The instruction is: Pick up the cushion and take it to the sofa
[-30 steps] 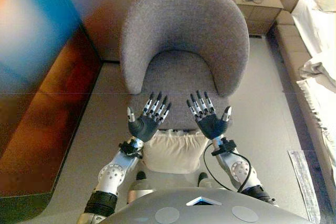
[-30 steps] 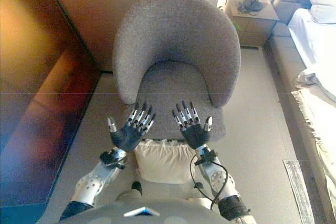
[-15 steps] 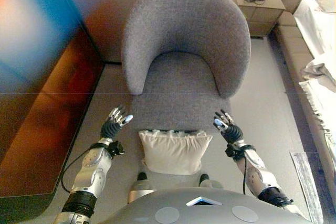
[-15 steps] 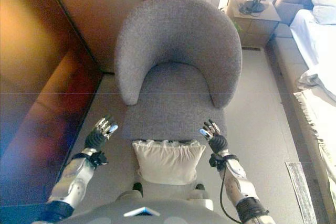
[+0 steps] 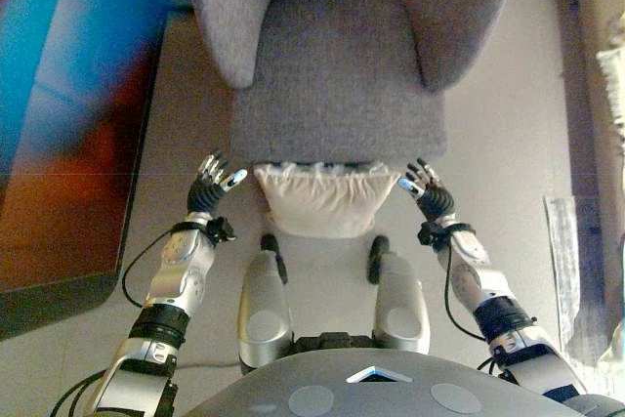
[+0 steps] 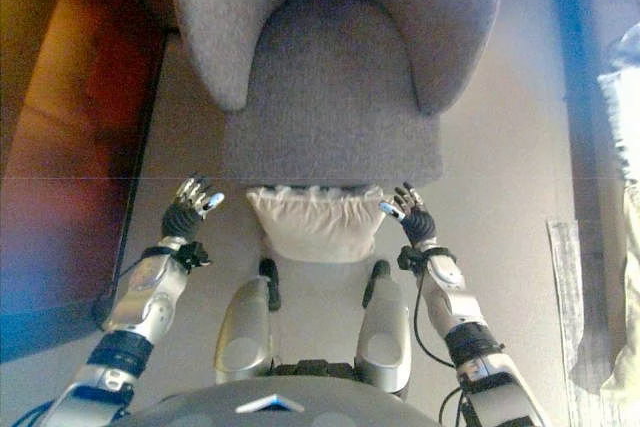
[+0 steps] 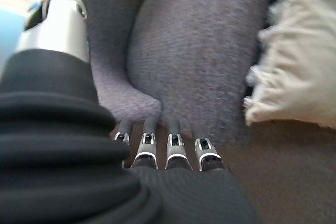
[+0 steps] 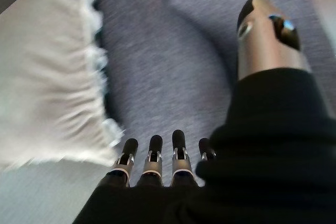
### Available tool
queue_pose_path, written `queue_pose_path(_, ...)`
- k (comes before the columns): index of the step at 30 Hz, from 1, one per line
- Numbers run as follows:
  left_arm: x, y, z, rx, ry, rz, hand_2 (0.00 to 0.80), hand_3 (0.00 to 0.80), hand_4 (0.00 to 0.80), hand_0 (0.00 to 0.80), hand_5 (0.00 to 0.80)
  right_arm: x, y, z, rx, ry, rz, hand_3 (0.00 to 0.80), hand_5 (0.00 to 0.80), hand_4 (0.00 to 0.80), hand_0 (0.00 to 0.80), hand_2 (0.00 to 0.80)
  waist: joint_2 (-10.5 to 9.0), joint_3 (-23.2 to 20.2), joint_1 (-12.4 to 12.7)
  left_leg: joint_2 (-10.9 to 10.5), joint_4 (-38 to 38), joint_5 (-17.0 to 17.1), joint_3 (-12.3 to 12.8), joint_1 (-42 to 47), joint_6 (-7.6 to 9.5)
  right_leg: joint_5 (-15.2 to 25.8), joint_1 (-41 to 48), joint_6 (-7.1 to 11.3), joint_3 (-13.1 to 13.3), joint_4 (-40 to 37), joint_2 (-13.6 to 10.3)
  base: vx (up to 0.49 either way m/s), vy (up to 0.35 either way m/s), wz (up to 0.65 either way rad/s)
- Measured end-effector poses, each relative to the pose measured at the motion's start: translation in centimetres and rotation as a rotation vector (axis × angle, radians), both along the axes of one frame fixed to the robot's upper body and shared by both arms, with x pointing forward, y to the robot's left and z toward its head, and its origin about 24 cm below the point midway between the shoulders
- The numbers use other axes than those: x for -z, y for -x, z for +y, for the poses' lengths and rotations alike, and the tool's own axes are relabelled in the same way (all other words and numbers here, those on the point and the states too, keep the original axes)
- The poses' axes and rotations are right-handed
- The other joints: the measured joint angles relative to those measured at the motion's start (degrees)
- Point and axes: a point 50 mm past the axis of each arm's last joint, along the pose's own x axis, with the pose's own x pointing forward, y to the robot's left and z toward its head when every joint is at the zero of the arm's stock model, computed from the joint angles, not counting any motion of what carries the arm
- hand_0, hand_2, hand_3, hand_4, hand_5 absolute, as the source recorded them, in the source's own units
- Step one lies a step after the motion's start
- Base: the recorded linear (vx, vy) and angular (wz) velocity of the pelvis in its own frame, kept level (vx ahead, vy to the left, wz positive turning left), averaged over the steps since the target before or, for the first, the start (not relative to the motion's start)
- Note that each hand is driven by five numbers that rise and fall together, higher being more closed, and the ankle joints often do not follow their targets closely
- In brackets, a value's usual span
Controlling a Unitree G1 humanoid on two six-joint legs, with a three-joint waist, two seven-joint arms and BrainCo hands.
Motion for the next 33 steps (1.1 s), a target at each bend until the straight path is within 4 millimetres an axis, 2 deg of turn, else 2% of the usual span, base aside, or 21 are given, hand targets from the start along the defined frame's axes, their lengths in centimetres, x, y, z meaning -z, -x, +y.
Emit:
queue_pose_path(1,-0.3,-0.4,0.1,-0.018,-0.007,-0.017,0.000,0.000,0.000,0.000,0.000,-0.3,-0.4,-0.2,0.024,0.013,-0.005,0.000,0.000,0.000,0.000,0.000,0.02,0.5,0.0,0.2,4.6,-1.4,-0.8,-3.9,0.10,-1.7,-3.9,-0.15,0.8,4.6,-0.3,-0.093,0.061,0.04)
queue_pose_path(4,-1.3,-1.4,0.4,-0.044,-0.021,-0.055,0.000,0.000,0.000,0.000,0.000,-1.3,-1.7,-0.3,0.057,0.036,-0.034,0.000,0.000,0.000,0.000,0.000,0.18,1.4,0.0,0.8,11.7,-3.7,-1.8,-10.6,0.23,-3.8,-10.6,-0.46,2.1,11.6,-0.5,-0.097,0.054,-0.01)
queue_pose_path(10,-3.8,-3.7,-0.4,-0.042,-0.009,-0.145,0.000,0.000,0.000,0.000,0.000,-4.5,-4.6,-0.8,0.104,0.108,-0.127,0.000,0.000,0.000,0.000,0.000,0.82,4.0,-0.2,0.9,23.8,-7.1,-3.6,-21.7,0.07,-7.7,-22.0,-0.45,4.6,24.3,-1.5,-0.063,0.026,0.03)
queue_pose_path(13,-4.8,-4.4,-0.4,-0.043,-0.032,-0.171,0.000,0.000,0.000,0.000,0.000,-6.3,-6.0,-0.8,0.119,0.120,-0.171,0.000,0.000,0.000,0.000,0.000,1.08,4.6,-1.4,1.0,29.3,-8.0,-4.9,-27.8,0.03,-9.3,-27.7,-0.84,5.2,30.1,-1.9,-0.069,0.008,0.08)
queue_pose_path(19,-7.4,-6.6,-0.4,-0.052,-0.066,-0.224,0.000,0.000,0.000,0.000,0.000,-9.0,-8.2,-0.7,0.087,0.169,-0.204,0.000,0.000,0.000,0.000,0.000,1.30,6.7,-1.6,1.9,40.6,-10.7,-7.0,-37.4,-0.33,-12.2,-37.8,-1.27,7.6,41.4,-1.1,-0.042,0.003,-0.04)
queue_pose_path(23,-8.3,-8.2,-1.0,-0.029,-0.064,-0.199,0.000,0.000,0.000,0.000,0.000,-10.4,-9.5,-0.4,0.038,0.218,-0.208,0.000,0.000,0.000,0.000,0.000,1.29,6.9,-1.8,1.9,44.3,-11.0,-8.1,-41.6,-0.47,-12.7,-41.9,-1.44,8.5,45.3,-1.1,-0.005,0.006,-0.01)
queue_pose_path(28,-9.1,-9.5,-0.6,0.007,-0.032,-0.159,0.000,0.000,0.000,0.000,0.000,-12.1,-10.8,0.7,-0.045,0.237,-0.233,0.000,0.000,0.000,0.000,0.000,1.26,6.9,-2.9,1.9,47.4,-11.3,-8.8,-44.5,-0.61,-12.9,-44.9,-1.54,9.1,48.2,-1.0,-0.001,0.006,0.00)
queue_pose_path(33,-10.1,-10.4,-0.6,0.037,-0.034,-0.123,0.000,0.000,0.000,0.000,0.000,-12.3,-11.2,0.8,-0.110,0.274,-0.195,0.000,0.000,0.000,0.000,0.000,1.25,6.9,-3.0,2.1,49.5,-11.4,-8.9,-46.5,-0.40,-13.0,-46.8,-1.41,9.7,50.2,-1.0,0.000,0.000,0.00)
